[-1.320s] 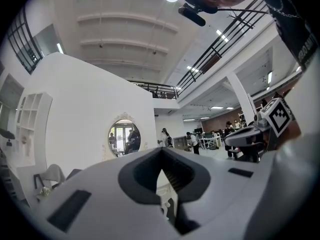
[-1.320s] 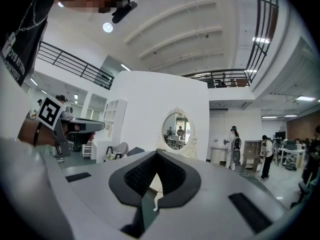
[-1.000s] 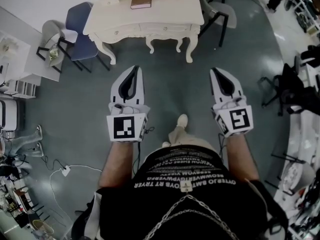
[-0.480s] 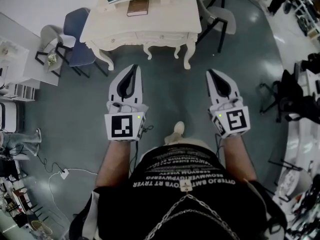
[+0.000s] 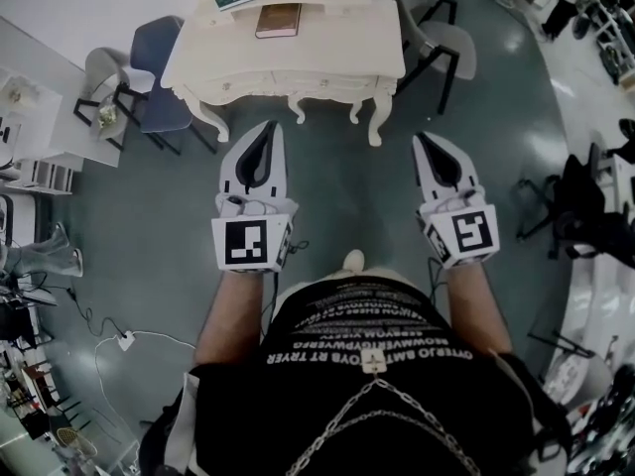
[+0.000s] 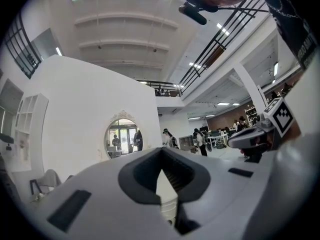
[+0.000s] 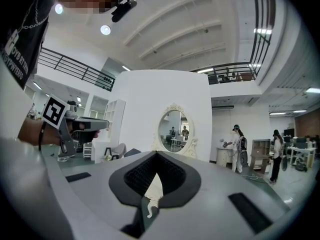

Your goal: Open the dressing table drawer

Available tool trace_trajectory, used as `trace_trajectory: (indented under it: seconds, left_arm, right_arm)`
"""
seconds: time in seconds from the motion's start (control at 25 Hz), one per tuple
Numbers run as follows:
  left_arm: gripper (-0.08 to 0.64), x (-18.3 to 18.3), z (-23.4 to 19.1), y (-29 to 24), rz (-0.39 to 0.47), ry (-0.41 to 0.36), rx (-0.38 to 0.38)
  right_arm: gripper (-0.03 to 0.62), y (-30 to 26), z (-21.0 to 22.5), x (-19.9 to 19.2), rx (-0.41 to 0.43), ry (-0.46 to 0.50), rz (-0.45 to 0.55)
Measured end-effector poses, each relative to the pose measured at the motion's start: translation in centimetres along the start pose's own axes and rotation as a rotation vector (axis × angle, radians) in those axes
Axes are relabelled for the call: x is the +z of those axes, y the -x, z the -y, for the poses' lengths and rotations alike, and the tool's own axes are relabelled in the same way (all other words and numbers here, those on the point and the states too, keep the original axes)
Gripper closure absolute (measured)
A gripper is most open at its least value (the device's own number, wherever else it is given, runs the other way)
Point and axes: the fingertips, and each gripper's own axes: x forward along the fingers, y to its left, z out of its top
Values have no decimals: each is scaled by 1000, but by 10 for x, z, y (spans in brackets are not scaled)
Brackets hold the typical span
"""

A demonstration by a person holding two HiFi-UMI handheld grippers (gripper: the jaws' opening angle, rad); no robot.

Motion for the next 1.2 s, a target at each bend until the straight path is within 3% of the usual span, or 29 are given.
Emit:
trace_trajectory:
  seconds: [0.28, 0.64, 1.04, 1.2]
  left_arm:
    - [557, 7, 6, -21, 13, -7, 25]
    - [557, -12, -7, -19, -51, -7, 73]
    - [557, -23, -13, -54, -42, -13, 23]
    - [557, -26, -22, -80, -48, -1, 9]
  right_arm:
    - [591, -14, 23, -1, 27, 14, 15]
    - [591, -32, 33, -10, 48, -10, 19]
    - [591, -62, 35, -14, 54, 6, 21]
    - [591, -82, 44, -12, 39, -41, 5]
